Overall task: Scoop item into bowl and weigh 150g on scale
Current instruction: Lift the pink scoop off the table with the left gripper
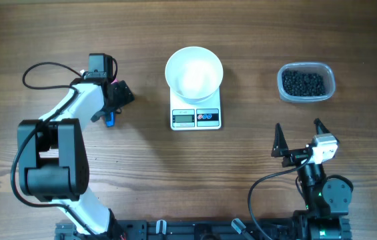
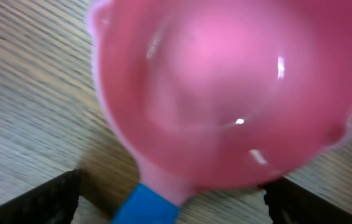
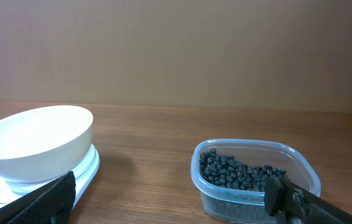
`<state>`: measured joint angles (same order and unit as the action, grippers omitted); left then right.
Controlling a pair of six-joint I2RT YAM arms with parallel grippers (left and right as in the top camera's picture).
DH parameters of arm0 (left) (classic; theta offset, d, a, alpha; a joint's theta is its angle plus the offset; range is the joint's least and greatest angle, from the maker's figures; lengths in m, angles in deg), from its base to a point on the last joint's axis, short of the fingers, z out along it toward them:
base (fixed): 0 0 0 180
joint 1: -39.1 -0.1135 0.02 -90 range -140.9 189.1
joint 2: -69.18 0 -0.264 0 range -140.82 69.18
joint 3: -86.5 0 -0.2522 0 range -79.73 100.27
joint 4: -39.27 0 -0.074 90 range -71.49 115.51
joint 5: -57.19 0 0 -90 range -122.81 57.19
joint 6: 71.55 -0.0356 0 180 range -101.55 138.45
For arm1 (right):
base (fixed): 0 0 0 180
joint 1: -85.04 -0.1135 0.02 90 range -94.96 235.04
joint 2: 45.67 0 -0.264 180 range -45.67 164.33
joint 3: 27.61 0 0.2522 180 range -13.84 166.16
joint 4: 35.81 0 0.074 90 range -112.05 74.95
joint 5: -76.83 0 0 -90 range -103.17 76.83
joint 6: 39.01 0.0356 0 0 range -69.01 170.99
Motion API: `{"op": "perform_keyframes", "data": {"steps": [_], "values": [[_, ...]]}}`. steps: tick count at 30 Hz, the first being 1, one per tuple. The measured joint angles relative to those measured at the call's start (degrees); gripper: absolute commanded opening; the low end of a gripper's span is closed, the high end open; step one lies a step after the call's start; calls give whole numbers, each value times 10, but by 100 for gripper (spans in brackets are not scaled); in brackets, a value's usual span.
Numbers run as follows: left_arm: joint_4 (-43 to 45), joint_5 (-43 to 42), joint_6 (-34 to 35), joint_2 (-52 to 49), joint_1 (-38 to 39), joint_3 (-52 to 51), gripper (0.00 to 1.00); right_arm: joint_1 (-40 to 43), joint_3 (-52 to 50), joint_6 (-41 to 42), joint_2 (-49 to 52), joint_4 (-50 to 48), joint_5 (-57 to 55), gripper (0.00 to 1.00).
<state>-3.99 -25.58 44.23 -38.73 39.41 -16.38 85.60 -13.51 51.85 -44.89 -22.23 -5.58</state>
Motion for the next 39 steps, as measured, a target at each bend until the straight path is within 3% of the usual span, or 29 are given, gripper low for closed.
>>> {"op": "perform_keyframes", "data": {"steps": [5,14,22,39], "values": [[2,-18,-6,0,0,0,49,0,0,0,0,0,0,100],[0,3,-34,0,0,0,48,0,0,0,0,0,0,100],[0,8,-92,0,0,0,37,0,0,0,0,0,0,100],[-5,8,-116,0,0,0,21,0,0,0,0,0,0,100]]}}
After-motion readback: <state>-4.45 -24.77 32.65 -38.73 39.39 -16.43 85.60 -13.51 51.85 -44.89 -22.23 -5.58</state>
